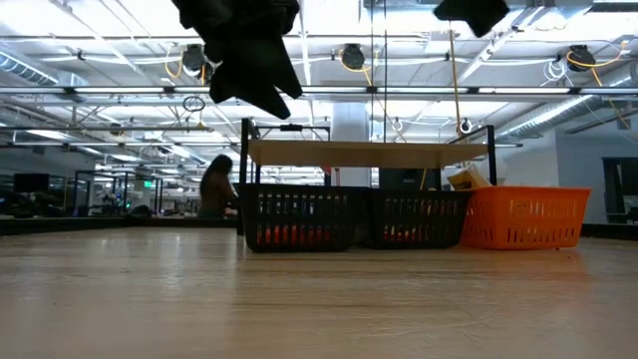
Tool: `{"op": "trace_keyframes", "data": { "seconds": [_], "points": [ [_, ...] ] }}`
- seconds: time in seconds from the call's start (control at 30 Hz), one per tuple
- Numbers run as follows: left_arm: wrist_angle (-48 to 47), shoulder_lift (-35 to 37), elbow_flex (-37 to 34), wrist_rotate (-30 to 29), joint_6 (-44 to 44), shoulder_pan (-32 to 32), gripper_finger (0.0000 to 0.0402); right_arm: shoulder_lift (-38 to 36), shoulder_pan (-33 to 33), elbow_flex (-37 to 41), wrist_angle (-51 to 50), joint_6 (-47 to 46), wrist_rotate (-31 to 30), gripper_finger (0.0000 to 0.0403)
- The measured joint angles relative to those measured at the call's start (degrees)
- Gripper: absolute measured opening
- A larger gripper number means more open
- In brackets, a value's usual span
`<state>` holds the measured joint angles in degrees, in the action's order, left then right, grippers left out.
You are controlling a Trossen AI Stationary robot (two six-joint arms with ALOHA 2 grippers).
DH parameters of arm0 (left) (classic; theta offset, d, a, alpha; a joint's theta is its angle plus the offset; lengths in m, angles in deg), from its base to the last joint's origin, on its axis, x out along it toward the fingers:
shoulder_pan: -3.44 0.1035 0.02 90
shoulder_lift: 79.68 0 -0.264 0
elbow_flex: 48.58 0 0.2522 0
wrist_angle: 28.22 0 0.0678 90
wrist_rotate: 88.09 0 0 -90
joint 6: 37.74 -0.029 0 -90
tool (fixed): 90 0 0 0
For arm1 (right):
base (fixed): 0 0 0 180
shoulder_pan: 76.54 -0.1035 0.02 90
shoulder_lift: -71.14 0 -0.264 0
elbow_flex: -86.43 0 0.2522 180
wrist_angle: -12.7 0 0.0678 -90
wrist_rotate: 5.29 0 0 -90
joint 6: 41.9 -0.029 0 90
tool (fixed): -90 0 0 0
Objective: Pick & Place Office Desk Supplies
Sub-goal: Put the left black bin with spiral keychain on the shelf
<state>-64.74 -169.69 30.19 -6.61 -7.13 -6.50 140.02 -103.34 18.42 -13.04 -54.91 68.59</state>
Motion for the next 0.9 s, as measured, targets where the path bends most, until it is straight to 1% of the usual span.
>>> {"op": "trace_keyframes", "data": {
  "seconds": [0.1, 0.13, 0.2, 0.33, 0.47, 0.67, 0.9],
  "points": [
    [-0.93, -0.39, 0.02, 4.87, 1.05, -0.98, 0.0206, -3.15, -1.79, 2.16, -1.3, -2.66, -1.88, 0.021],
    [-1.62, -0.46, 0.02, 6.75, 1.94, -1.44, 0.0208, -4.23, -2.35, 3.18, -0.65, -3.33, -1.9, 0.021],
    [-2.7, -0.91, 0.02, 8.42, 3.08, -2.58, 0.0208, -6.25, -3.2, 5.78, 1.28, -4.43, -1.98, 0.021],
    [-4.41, -2.63, 0.0, 7.25, 4.62, -4.14, 0.0209, -10.1, -3.74, 10.26, 4.9, -6.78, -1.88, 0.021],
    [-4.35, -3.86, 0.04, 5.69, 5.79, -4.3, 0.0209, -13.17, -3.7, 13.37, 7.26, -7.97, -1.87, 0.021],
    [-6.3, -7.03, 1.25, 6.98, 5.7, -3.88, 0.0209, -15.06, -3.68, 14.47, 7.44, -8.4, -1.92, 0.021],
    [-11.8, -10.34, 6.32, 7.02, 5.06, -3.1, 0.0209, -14.99, -3.64, 14.47, 7.62, -8.4, -2.01, 0.021]
  ]
}}
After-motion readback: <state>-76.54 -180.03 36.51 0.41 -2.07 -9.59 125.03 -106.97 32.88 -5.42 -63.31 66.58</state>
